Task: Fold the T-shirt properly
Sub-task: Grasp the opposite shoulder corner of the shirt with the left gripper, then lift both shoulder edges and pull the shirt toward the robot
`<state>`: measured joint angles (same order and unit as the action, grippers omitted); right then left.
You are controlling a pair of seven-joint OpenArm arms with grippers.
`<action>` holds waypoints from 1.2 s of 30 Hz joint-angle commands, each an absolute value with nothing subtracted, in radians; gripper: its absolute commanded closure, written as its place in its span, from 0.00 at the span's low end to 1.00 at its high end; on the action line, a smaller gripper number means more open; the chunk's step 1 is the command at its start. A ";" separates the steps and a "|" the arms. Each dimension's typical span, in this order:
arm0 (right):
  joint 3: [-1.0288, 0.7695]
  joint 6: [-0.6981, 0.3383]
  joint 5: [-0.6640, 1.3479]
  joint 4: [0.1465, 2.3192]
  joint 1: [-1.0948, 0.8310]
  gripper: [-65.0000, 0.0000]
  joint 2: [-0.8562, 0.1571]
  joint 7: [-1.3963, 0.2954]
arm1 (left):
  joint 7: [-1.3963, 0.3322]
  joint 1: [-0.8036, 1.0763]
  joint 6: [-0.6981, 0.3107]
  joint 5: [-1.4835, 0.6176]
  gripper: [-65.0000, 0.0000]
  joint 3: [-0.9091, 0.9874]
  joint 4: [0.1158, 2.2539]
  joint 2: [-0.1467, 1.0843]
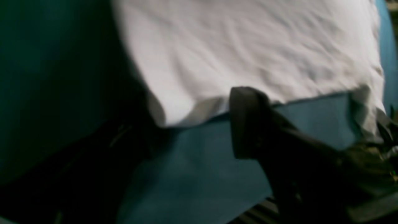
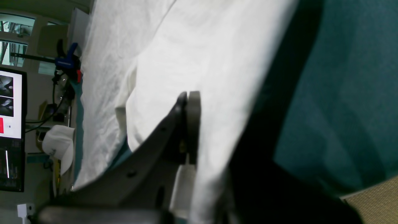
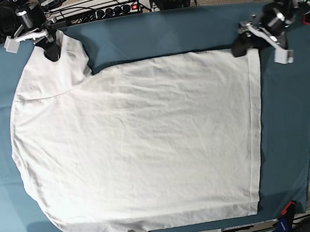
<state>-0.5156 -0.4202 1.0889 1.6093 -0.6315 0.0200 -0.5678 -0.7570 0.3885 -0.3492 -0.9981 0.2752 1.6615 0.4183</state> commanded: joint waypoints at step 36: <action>-0.512 -0.458 0.975 1.602 -0.649 1.00 0.022 -0.641 | -0.778 0.354 -0.289 -0.824 1.00 0.254 1.665 0.419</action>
